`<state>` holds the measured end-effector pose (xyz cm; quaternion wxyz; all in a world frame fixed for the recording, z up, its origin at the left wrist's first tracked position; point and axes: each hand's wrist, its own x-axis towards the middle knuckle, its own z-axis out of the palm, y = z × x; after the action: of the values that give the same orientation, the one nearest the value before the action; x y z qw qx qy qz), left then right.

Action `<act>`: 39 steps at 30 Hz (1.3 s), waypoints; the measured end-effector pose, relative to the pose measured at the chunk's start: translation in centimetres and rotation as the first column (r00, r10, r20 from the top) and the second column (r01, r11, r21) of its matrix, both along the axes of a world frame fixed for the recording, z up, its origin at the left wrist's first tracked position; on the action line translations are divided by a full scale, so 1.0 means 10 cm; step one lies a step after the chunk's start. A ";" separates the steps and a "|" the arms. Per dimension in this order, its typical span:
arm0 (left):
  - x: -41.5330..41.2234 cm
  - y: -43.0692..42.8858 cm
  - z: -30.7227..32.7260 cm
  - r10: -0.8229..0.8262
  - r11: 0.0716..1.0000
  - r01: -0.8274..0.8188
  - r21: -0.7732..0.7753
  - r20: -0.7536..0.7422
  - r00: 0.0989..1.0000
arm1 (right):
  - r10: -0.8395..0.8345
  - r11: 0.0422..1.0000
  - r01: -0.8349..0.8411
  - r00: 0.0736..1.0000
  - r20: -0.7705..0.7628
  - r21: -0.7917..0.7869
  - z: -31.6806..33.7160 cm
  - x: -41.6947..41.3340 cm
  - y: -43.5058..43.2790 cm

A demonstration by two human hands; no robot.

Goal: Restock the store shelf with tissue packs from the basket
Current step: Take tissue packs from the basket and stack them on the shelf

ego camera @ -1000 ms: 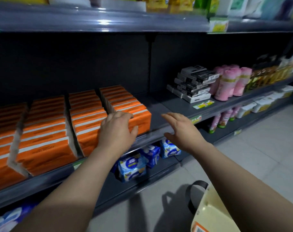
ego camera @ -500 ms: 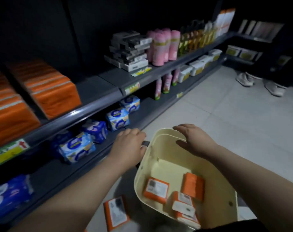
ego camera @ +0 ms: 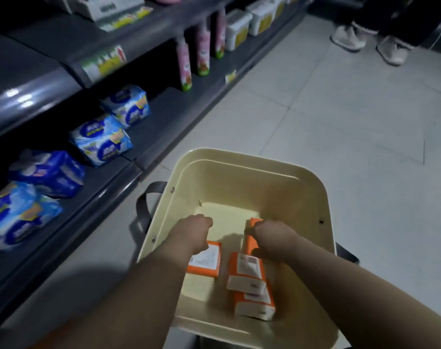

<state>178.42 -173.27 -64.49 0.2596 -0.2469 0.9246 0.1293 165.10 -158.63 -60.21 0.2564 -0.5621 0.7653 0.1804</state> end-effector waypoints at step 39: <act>0.34 -0.33 1.12 0.345 0.931 -0.217 0.292 -0.517 0.784 | -0.002 0.996 -0.007 0.996 0.093 0.087 -0.41 0.39 -0.10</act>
<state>181.84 -176.53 -53.27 -0.0197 -0.3039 0.8923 0.3332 169.03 -159.63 -64.35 0.3160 -0.5592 0.7431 0.1877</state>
